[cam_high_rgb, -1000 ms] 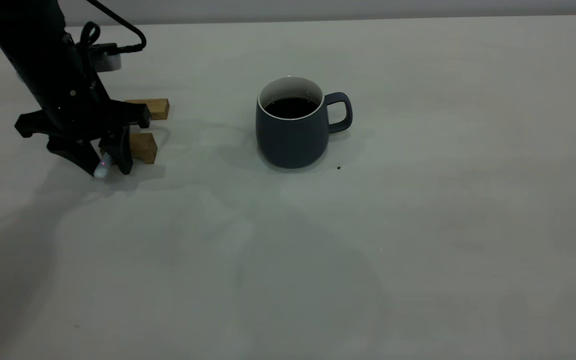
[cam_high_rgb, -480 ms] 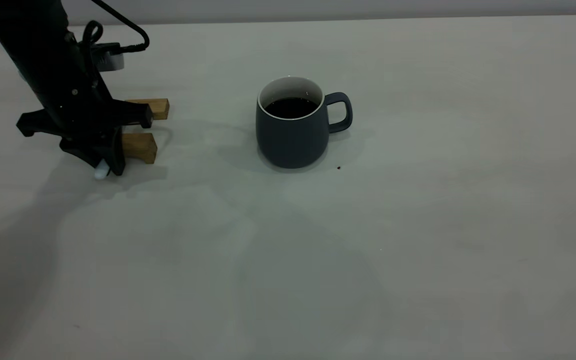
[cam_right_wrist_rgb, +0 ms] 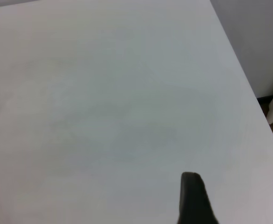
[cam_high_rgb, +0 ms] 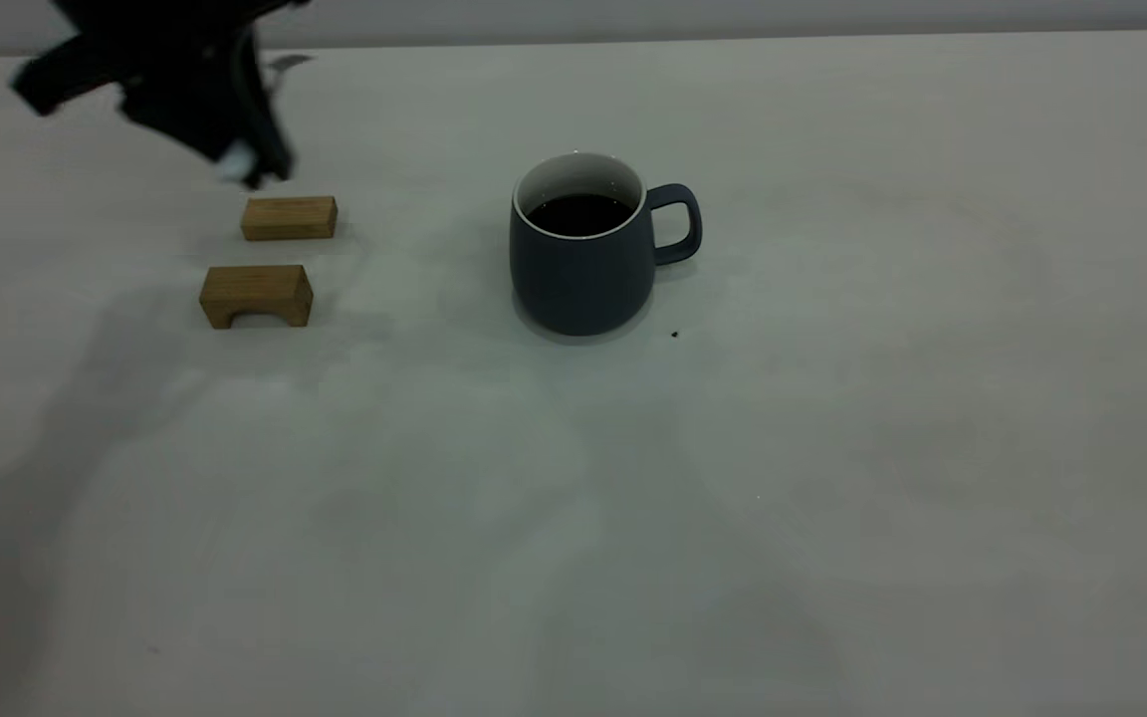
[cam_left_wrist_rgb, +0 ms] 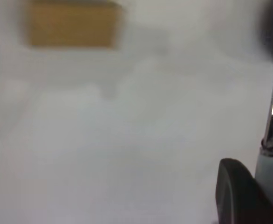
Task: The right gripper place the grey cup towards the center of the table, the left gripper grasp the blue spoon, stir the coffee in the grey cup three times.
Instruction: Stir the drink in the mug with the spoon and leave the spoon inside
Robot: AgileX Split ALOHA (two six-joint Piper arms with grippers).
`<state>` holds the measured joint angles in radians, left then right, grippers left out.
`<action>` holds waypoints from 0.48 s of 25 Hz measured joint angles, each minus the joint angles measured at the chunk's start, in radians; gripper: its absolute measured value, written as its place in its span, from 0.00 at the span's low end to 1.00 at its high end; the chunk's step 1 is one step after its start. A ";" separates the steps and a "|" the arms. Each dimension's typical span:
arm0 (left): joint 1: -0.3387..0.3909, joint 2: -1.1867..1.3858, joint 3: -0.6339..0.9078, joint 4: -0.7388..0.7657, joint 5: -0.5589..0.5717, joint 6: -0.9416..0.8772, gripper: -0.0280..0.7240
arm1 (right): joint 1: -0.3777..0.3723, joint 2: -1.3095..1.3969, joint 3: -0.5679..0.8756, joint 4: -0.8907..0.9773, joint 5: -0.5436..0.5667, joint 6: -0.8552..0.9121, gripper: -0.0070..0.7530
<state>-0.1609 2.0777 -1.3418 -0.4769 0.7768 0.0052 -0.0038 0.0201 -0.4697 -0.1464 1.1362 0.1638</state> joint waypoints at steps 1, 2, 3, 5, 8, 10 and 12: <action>0.000 0.000 0.000 -0.076 0.020 0.026 0.20 | 0.000 0.000 0.000 0.000 0.000 0.000 0.68; 0.000 0.001 0.000 -0.158 0.040 0.053 0.20 | 0.000 0.000 0.000 0.000 0.000 0.000 0.68; 0.000 0.001 0.000 -0.227 0.060 0.078 0.20 | 0.000 0.000 0.000 0.000 0.000 0.000 0.68; 0.000 0.001 0.000 -0.388 0.095 0.139 0.20 | 0.000 0.000 0.000 0.000 0.000 0.000 0.68; 0.000 0.001 0.000 -0.583 0.142 0.187 0.20 | 0.000 0.000 0.000 0.000 0.000 0.000 0.68; 0.000 0.001 0.000 -0.701 0.171 0.191 0.20 | 0.000 0.000 0.000 0.000 0.000 0.000 0.68; 0.000 0.001 0.000 -0.791 0.190 0.183 0.20 | 0.000 0.000 0.000 0.000 0.000 0.000 0.68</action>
<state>-0.1611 2.0787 -1.3418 -1.2674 0.9671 0.1887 -0.0038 0.0201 -0.4697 -0.1464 1.1362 0.1638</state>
